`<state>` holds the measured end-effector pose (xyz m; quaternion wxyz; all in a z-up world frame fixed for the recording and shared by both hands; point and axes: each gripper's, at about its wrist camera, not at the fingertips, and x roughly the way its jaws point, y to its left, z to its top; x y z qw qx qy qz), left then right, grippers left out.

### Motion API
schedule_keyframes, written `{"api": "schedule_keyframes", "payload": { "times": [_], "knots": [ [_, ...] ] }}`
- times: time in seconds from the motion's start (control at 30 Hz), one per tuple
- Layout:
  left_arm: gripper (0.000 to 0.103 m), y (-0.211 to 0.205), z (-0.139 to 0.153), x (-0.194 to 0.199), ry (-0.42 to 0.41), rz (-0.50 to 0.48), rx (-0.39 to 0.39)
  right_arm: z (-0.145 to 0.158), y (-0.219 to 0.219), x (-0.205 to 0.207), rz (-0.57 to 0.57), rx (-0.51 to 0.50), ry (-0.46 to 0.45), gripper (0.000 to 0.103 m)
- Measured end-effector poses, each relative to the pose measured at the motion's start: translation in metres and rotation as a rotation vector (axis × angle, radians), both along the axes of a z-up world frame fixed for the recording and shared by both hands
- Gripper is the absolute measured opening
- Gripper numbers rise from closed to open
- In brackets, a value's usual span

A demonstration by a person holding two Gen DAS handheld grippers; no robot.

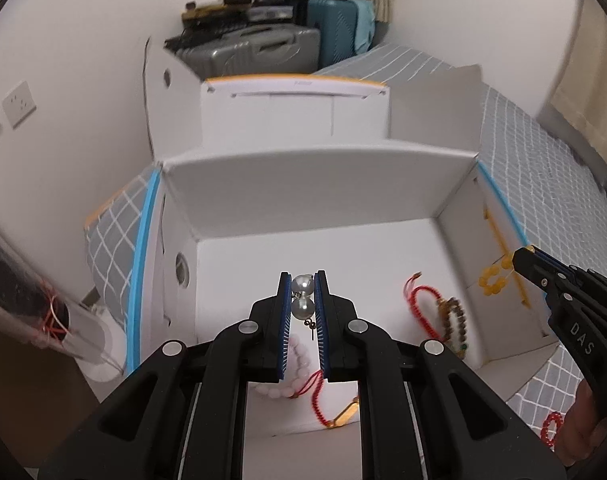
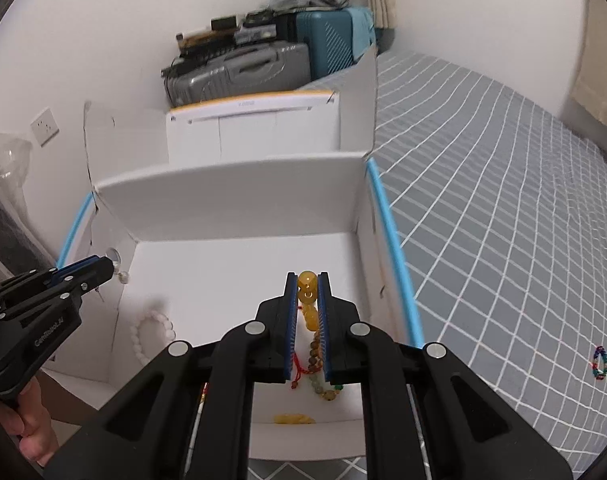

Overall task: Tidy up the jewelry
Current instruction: 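Open both tools to drop the pearls and yellow beads in the box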

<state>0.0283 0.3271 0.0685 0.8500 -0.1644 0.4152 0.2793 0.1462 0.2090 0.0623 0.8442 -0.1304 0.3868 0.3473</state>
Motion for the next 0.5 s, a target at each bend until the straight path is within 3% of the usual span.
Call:
{"api": "schedule_keyframes", "payload": {
  "times": [0.5],
  "knots": [
    [0.011,0.014,-0.037,0.002,0.074,0.022,-0.066,-0.039,0.017,0.006,0.014,-0.093,0.065,0.009]
  ]
}}
